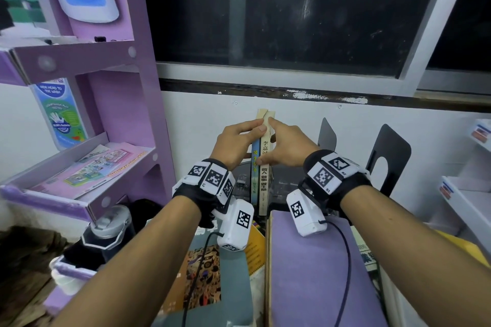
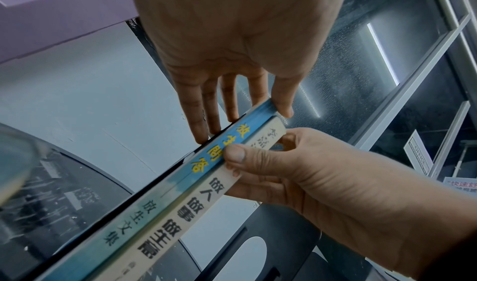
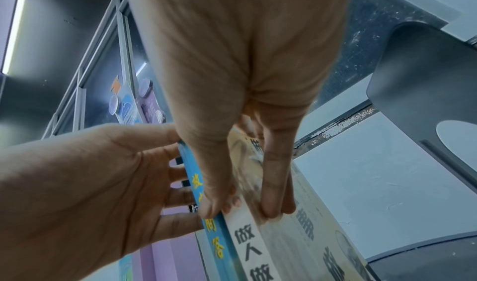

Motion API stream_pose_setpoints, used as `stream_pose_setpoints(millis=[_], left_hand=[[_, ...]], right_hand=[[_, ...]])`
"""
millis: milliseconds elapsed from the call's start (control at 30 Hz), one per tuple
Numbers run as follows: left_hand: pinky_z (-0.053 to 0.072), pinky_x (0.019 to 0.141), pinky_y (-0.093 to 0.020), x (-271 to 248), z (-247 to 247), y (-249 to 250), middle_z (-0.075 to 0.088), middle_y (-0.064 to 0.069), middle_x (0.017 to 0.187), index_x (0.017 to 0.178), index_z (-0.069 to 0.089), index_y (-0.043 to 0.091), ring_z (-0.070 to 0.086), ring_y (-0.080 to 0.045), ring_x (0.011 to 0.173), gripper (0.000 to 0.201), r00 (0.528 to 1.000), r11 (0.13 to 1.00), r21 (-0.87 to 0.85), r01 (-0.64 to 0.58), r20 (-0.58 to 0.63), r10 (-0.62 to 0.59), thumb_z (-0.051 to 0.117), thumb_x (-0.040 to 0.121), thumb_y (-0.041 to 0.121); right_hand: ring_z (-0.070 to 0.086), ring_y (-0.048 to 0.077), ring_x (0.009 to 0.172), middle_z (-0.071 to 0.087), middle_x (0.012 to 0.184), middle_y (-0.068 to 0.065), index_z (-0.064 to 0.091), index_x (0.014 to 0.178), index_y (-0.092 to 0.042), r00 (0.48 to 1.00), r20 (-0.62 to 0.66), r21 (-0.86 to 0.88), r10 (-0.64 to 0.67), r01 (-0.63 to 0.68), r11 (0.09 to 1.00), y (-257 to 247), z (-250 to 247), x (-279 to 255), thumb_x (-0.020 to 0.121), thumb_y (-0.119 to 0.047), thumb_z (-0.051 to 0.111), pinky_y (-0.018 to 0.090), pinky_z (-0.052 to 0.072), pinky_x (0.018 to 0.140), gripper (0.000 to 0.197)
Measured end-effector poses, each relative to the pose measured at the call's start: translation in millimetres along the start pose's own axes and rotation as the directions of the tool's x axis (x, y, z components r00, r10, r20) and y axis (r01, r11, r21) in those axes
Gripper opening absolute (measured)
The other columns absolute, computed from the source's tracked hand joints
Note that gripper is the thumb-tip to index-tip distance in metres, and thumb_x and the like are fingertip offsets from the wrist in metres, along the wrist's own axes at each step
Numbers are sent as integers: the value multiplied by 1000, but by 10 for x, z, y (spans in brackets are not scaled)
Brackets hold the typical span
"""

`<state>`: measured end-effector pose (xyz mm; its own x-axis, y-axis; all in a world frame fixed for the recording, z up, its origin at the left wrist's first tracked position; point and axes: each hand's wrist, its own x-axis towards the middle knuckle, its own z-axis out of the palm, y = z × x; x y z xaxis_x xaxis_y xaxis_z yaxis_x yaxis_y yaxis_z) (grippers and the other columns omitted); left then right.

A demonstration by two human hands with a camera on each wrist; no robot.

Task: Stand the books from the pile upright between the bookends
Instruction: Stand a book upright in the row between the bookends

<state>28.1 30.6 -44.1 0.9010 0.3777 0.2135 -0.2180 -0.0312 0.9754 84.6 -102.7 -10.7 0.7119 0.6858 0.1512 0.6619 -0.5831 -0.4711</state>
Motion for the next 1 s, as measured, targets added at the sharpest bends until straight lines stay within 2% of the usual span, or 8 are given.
stream_pose_setpoints(millis=[167, 300, 400, 533, 633, 700, 867, 1000], left_hand=[[57, 68, -32, 5, 6, 8, 70, -10, 110, 122, 65, 14, 70, -17, 86, 33, 1000, 1000, 12, 11, -11, -11, 64, 90, 22], [57, 69, -32, -3, 14, 26, 69, -9, 110, 122, 65, 14, 69, -16, 86, 32, 1000, 999, 30, 18, -15, -18, 64, 90, 21], [56, 66, -28, -27, 18, 56, 68, -6, 108, 123, 63, 13, 67, -13, 86, 32, 999, 998, 61, 32, 2, -32, 61, 92, 22], [55, 62, -23, -96, 23, 127, 66, 0, 99, 126, 59, 13, 65, -10, 81, 31, 998, 995, 89, 46, 35, -49, 54, 96, 20], [52, 62, -23, -182, 5, 174, 64, 2, 99, 127, 57, 16, 64, -11, 83, 30, 998, 988, 147, 47, 44, -54, 49, 99, 21], [52, 61, -23, -241, -24, 203, 63, 0, 104, 126, 56, 19, 63, -15, 88, 29, 997, 981, 188, 56, 39, -65, 49, 99, 23], [54, 83, -41, -401, -129, 293, 57, -4, 121, 131, 53, 22, 59, -26, 103, 35, 994, 950, 295, 97, 18, -108, 53, 96, 29], [52, 75, -35, -553, -246, 344, 57, -4, 124, 131, 52, 23, 60, -26, 105, 36, 990, 920, 371, 128, 4, -139, 55, 95, 31]], right_hand=[[56, 9, 74, 58, 93, 0, 37, 135, -14, 1000, 9, -24, 20, -20, 999, -20, 25, 2, 73, -28, 83, 14, 40, 53, 79], [61, 15, 81, 63, 101, 5, 26, 146, -14, 999, 20, -18, 48, -48, 999, -37, 38, 2, 72, -30, 83, 18, 45, 56, 95], [58, 17, 87, 61, 104, 4, 27, 145, -15, 998, 30, -4, 58, -58, 998, -44, 20, -44, 75, -30, 81, 23, 48, 65, 90], [54, 18, 96, 59, 122, 10, 27, 146, -13, 997, 40, -11, 60, -59, 998, -74, -37, -133, 80, -31, 77, 24, 42, 75, 84], [56, 21, 107, 57, 127, 11, 30, 144, -11, 996, 50, -29, 73, -71, 997, -104, -79, -189, 81, -32, 75, 27, 43, 81, 80], [55, 24, 115, 57, 128, 11, 34, 141, -12, 995, 55, -38, 84, -82, 996, -120, -102, -233, 80, -33, 76, 31, 46, 88, 77], [53, 25, 120, 55, 131, 10, 38, 138, -14, 993, 65, -74, 95, -90, 993, -189, -164, -374, 80, -37, 75, 35, 47, 93, 72], [50, 27, 122, 51, 137, 12, 36, 140, -12, 992, 76, -110, 99, -90, 990, -284, -212, -509, 82, -38, 73, 37, 44, 97, 73]])
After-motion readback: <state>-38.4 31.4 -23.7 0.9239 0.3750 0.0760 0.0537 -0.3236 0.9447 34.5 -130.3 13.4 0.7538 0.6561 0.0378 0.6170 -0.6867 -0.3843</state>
